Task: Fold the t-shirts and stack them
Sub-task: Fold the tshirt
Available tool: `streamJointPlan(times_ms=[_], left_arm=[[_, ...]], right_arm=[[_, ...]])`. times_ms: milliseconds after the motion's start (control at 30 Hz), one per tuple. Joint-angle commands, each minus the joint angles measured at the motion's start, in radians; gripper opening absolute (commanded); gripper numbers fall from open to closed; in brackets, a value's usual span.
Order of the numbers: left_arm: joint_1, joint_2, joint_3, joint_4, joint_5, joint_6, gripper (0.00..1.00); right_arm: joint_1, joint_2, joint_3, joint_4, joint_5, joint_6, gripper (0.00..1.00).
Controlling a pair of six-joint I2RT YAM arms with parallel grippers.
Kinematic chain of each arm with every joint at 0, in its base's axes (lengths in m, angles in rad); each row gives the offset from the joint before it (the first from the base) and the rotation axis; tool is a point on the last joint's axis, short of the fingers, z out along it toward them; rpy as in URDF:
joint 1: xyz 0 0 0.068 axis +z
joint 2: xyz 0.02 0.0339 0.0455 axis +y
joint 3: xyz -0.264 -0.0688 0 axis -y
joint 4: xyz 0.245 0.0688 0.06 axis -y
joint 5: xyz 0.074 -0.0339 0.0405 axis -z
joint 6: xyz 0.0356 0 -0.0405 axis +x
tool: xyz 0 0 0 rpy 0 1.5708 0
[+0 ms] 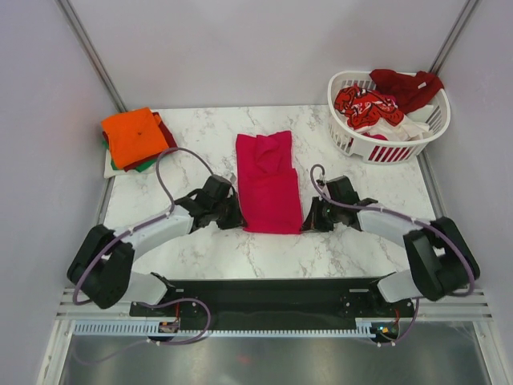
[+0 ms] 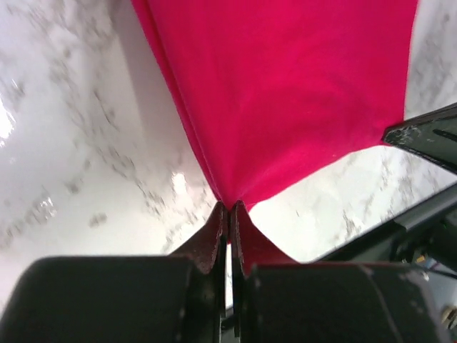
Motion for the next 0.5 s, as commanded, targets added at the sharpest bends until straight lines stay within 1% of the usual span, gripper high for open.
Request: streamJointPlan(times_ms=[0,33,67,133,167,233,267,333,367,433,467], left_arm=[[-0.063,-0.136,-0.032,-0.116,0.008,-0.086,0.02],[-0.078,-0.168,-0.044,-0.138,-0.001,-0.096,0.02],[-0.091,-0.228,-0.052,-0.152,-0.004,-0.12,0.02],[-0.114,-0.296,-0.075,-0.191,0.005,-0.148,0.02],[-0.118,-0.358,-0.081,-0.201,0.007,-0.172,0.02],[-0.121,-0.409,-0.09,-0.237,0.014,-0.191,0.02],[-0.121,-0.432,-0.086,-0.251,0.016,-0.202,0.02],[-0.121,-0.475,-0.06,-0.293,0.015,-0.203,0.02],[-0.123,-0.482,-0.043,-0.305,0.013,-0.2,0.02],[-0.121,-0.488,0.021,-0.336,-0.001,-0.191,0.02],[-0.123,-0.486,0.047,-0.372,-0.007,-0.18,0.02]], right_arm=[[0.075,-0.188,-0.058,-0.107,0.059,0.054,0.0],[0.112,-0.227,-0.072,-0.121,0.074,0.066,0.0],[0.13,-0.299,-0.097,-0.148,0.087,0.103,0.0],[0.172,-0.374,-0.114,-0.187,0.119,0.134,0.0],[0.178,-0.444,-0.12,-0.223,0.125,0.161,0.0],[0.183,-0.508,-0.109,-0.265,0.148,0.178,0.0],[0.183,-0.554,-0.079,-0.312,0.157,0.185,0.0],[0.184,-0.578,-0.03,-0.357,0.177,0.18,0.0],[0.183,-0.582,0.028,-0.395,0.191,0.174,0.0],[0.184,-0.568,0.09,-0.429,0.205,0.146,0.0],[0.184,-0.548,0.15,-0.457,0.225,0.137,0.0]])
